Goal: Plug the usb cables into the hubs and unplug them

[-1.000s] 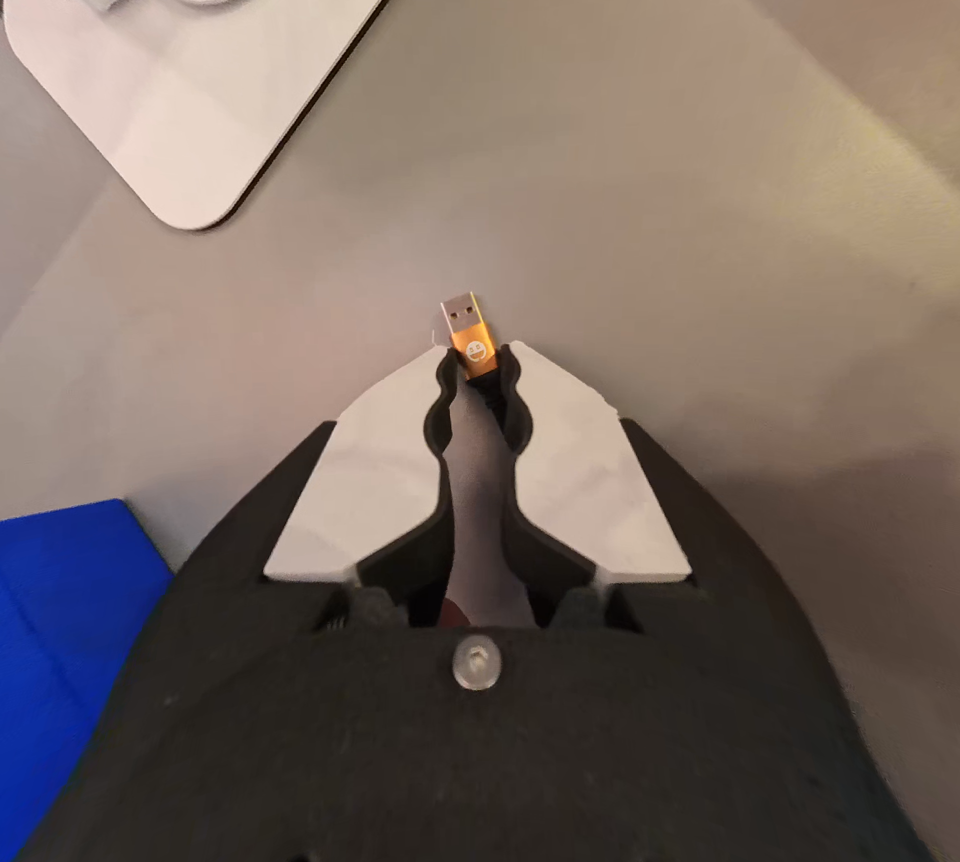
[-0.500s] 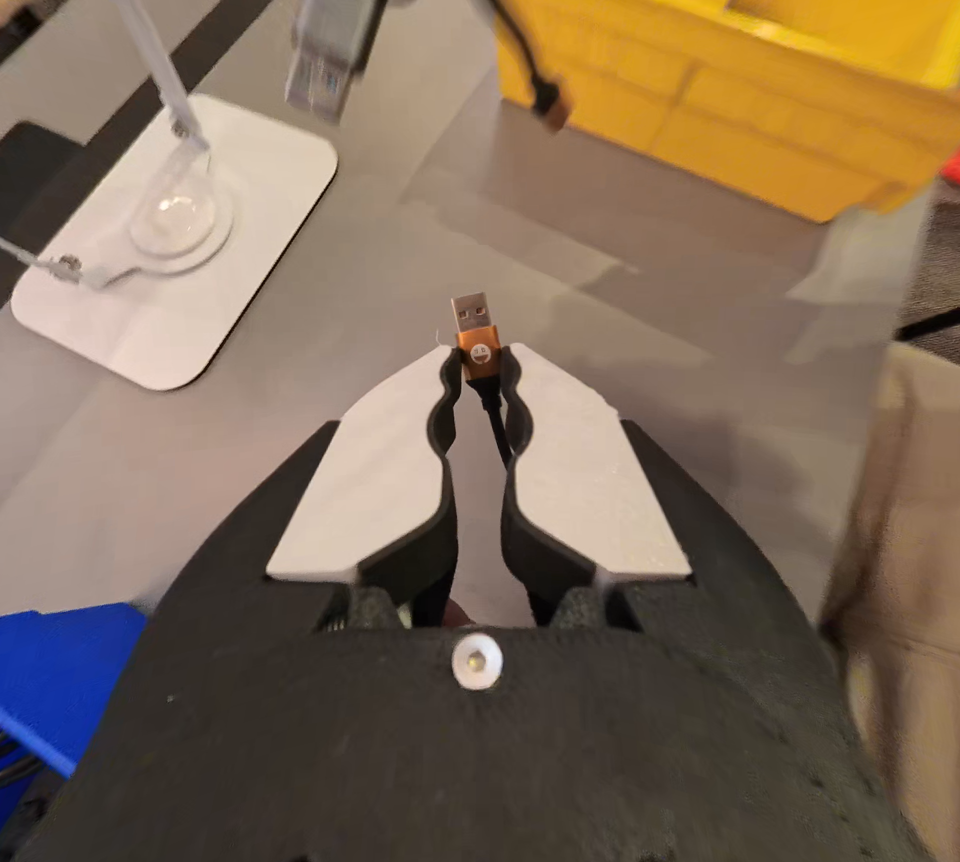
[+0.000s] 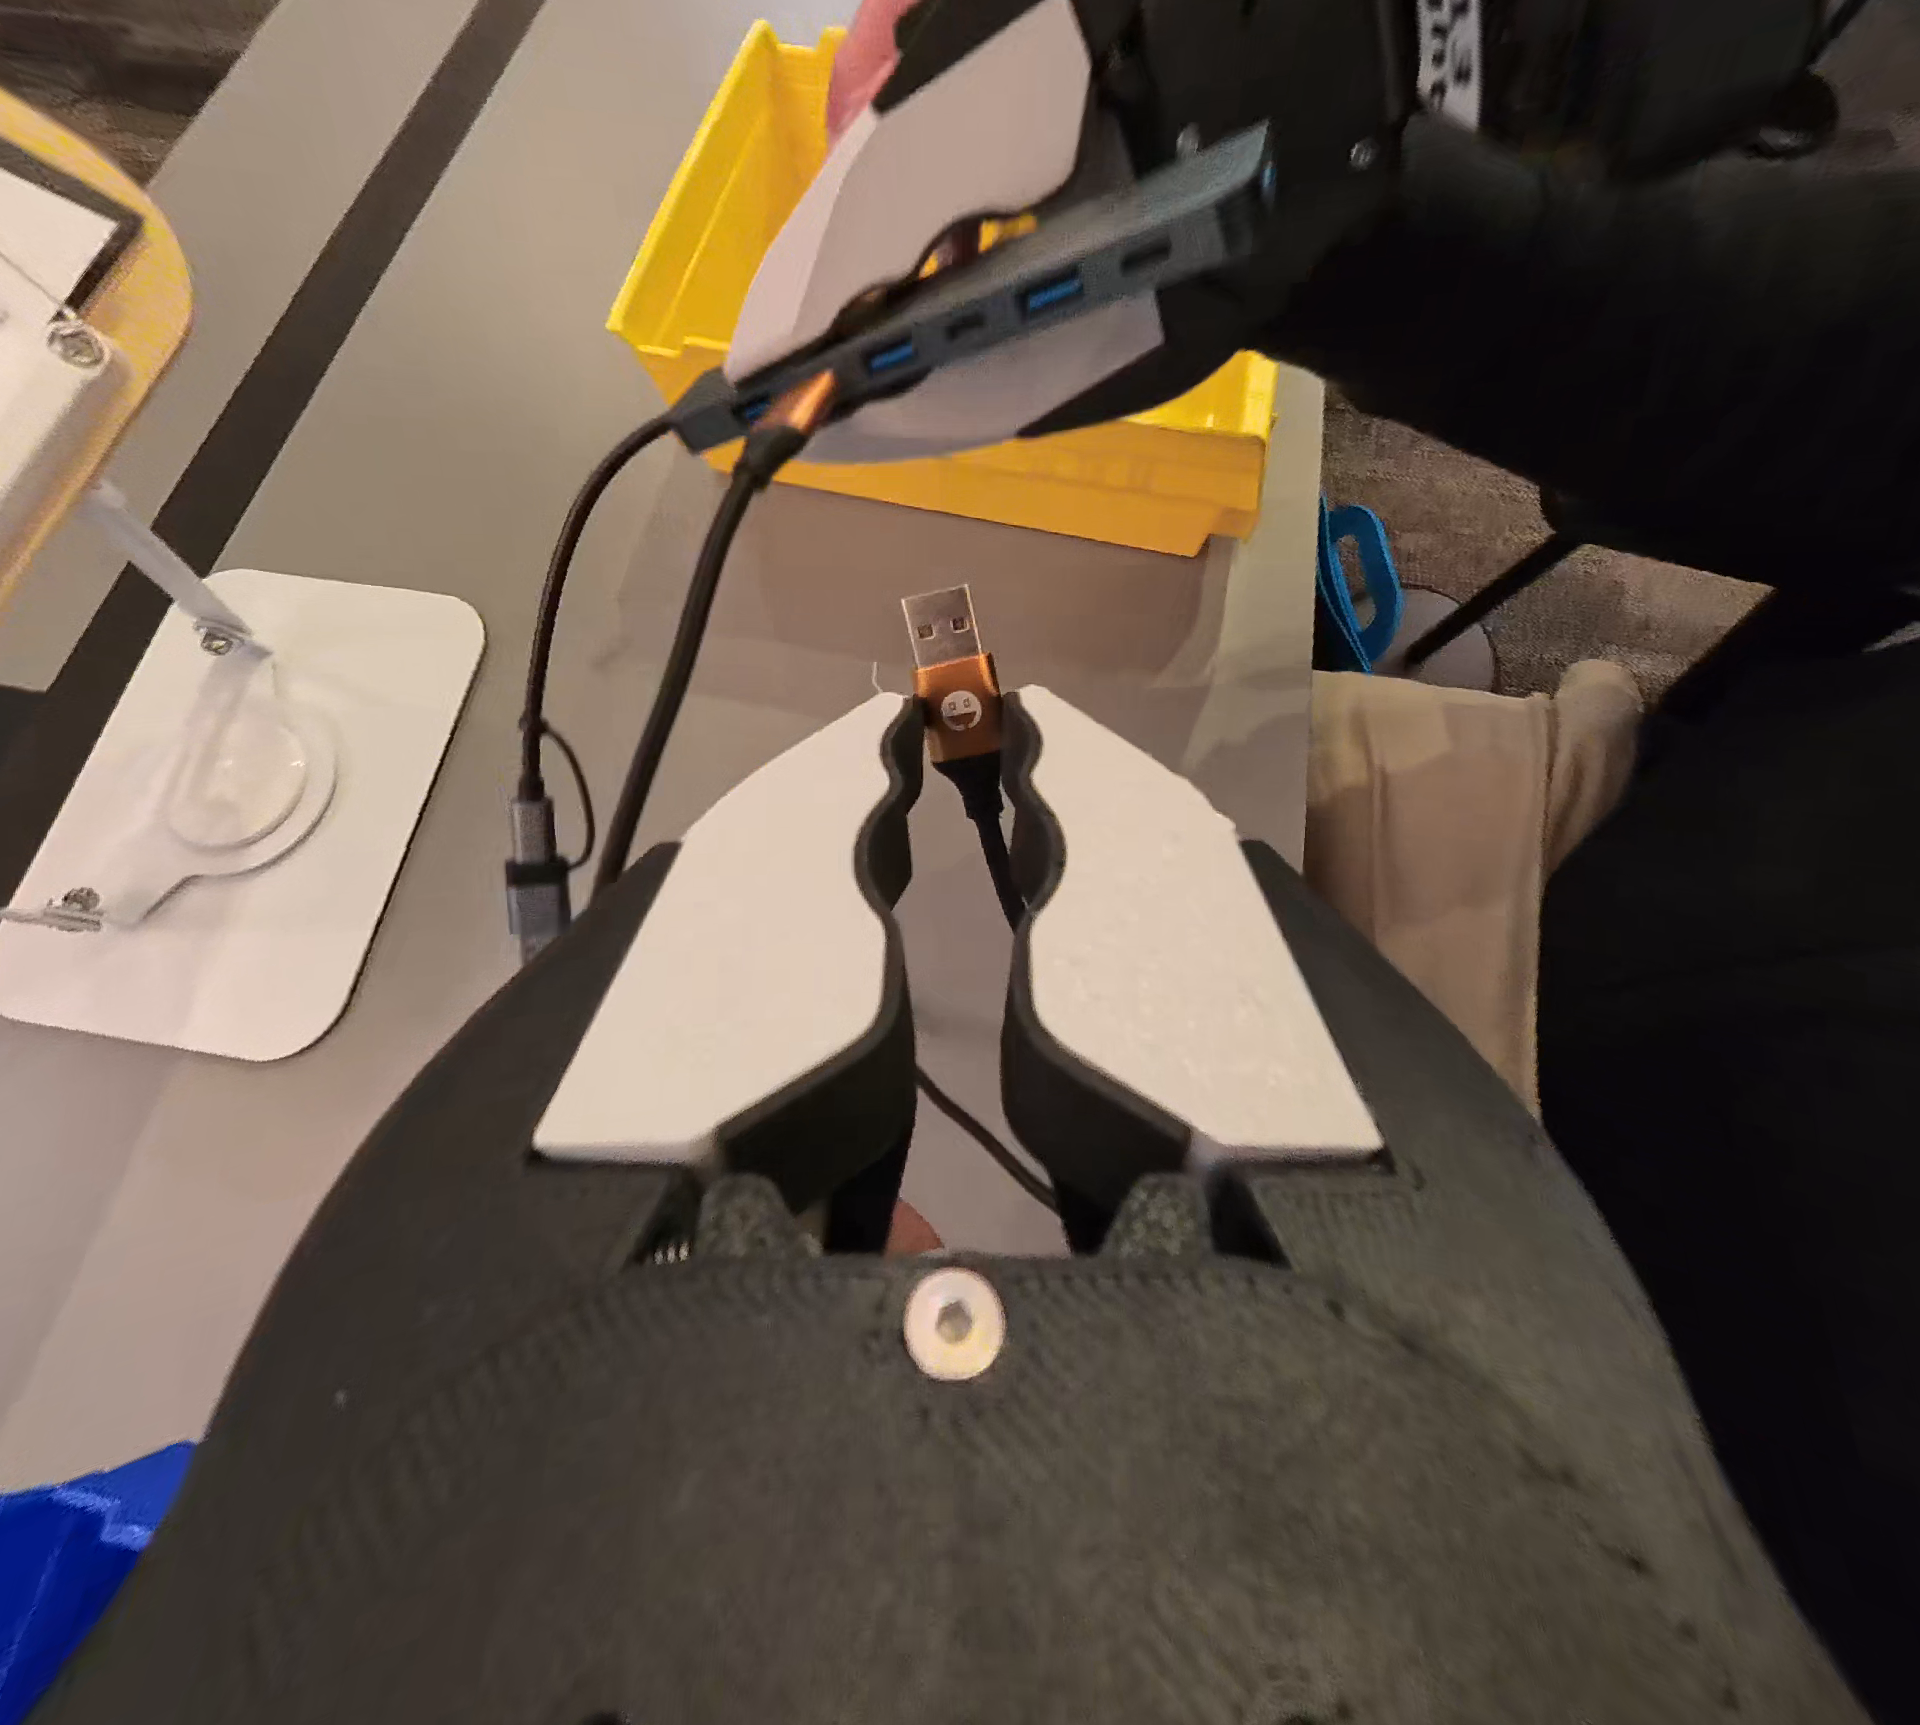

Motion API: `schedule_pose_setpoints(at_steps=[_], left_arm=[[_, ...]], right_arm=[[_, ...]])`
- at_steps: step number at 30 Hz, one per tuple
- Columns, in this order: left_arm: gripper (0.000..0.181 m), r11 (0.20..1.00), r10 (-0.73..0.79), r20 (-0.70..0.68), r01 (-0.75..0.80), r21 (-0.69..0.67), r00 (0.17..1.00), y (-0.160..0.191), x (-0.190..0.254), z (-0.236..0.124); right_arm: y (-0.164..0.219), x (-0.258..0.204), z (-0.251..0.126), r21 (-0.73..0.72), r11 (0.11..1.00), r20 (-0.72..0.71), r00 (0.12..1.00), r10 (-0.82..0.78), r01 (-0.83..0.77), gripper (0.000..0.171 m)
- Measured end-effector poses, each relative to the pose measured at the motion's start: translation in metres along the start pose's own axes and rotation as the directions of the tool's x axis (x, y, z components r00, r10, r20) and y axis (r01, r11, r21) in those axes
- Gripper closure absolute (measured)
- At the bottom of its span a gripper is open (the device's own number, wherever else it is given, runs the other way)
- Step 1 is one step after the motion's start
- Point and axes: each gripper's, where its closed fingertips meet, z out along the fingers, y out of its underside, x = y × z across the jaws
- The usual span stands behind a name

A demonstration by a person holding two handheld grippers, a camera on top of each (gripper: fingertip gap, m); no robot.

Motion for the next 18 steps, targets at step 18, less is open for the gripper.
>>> schedule_pose_setpoints(at_steps=[18], left_arm=[[0.167,0.962,0.108,-0.213,-0.156,-0.223,0.971,-0.004,0.018,0.011]], right_arm=[[-0.020,-0.024,0.017,-0.008,0.986,-0.004,0.986,-0.169,0.169,0.160]])
